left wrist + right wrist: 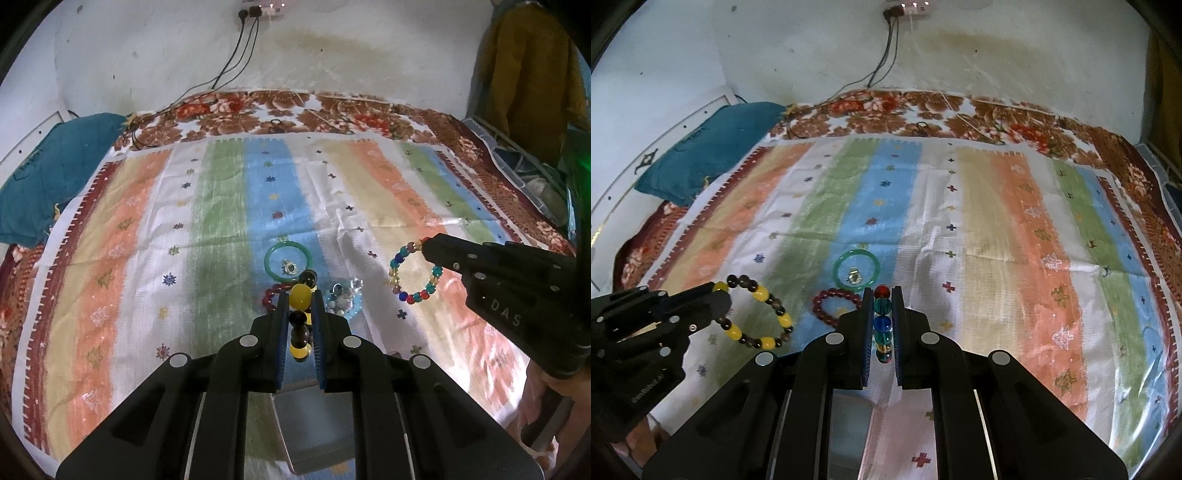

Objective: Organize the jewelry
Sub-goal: 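Lift both held bracelets and carry them over the silver tin box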

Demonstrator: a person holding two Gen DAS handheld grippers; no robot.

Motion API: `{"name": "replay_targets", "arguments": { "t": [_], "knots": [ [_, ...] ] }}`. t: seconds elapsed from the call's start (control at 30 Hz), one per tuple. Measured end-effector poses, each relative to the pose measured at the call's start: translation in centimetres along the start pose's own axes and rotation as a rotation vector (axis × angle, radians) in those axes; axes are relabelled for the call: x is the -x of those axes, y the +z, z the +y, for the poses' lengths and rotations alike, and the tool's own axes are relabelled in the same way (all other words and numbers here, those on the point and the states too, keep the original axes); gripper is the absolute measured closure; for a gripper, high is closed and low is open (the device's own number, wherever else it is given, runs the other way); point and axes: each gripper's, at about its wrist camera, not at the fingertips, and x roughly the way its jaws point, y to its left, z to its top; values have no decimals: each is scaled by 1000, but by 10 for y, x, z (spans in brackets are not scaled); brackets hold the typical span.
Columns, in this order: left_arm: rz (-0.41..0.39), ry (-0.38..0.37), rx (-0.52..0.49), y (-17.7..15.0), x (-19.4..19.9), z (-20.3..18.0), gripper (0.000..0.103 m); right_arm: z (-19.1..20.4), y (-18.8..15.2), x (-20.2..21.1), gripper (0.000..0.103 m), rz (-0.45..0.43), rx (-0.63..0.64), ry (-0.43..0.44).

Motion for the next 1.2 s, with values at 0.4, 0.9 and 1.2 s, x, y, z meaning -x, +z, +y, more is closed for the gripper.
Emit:
{"name": "replay_targets", "arguments": {
  "t": [0.4,0.9,1.2],
  "knots": [
    [-36,-15,-29,-17,25,-14,91,15,-17,23,92,-19,26,14],
    [-64,-40,-40,-33,46,-18,91,26,-37,33,92,-3,23,73],
    [-54,-19,-66,-45,47,-25,91,29,-48,34,92,27,16,96]
  ]
}}
